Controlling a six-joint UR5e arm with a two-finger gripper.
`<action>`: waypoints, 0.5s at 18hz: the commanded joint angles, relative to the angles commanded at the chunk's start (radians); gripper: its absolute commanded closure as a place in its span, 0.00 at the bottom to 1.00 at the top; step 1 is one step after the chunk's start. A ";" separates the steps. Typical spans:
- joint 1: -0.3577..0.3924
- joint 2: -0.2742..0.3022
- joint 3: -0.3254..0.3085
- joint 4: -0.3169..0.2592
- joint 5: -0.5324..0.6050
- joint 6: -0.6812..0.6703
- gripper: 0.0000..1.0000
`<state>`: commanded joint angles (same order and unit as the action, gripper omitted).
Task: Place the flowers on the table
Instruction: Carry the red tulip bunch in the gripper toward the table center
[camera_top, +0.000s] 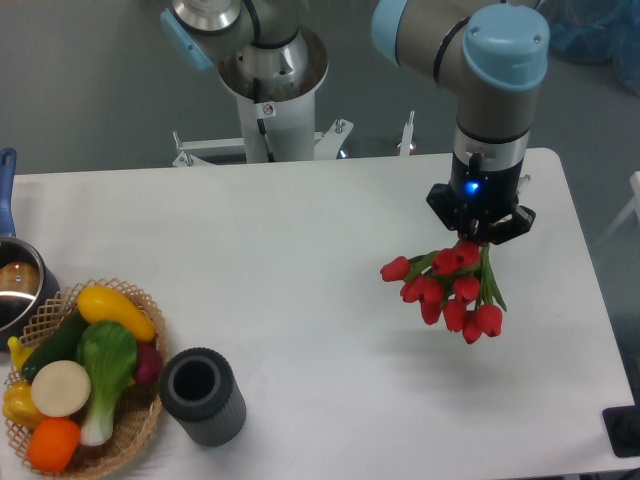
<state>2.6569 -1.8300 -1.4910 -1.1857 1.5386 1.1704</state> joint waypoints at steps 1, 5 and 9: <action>-0.008 -0.002 0.000 -0.006 0.002 -0.002 1.00; -0.035 -0.006 -0.002 -0.021 0.000 -0.012 1.00; -0.054 -0.006 -0.014 -0.066 0.002 -0.014 1.00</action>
<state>2.6033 -1.8362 -1.5048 -1.2516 1.5401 1.1566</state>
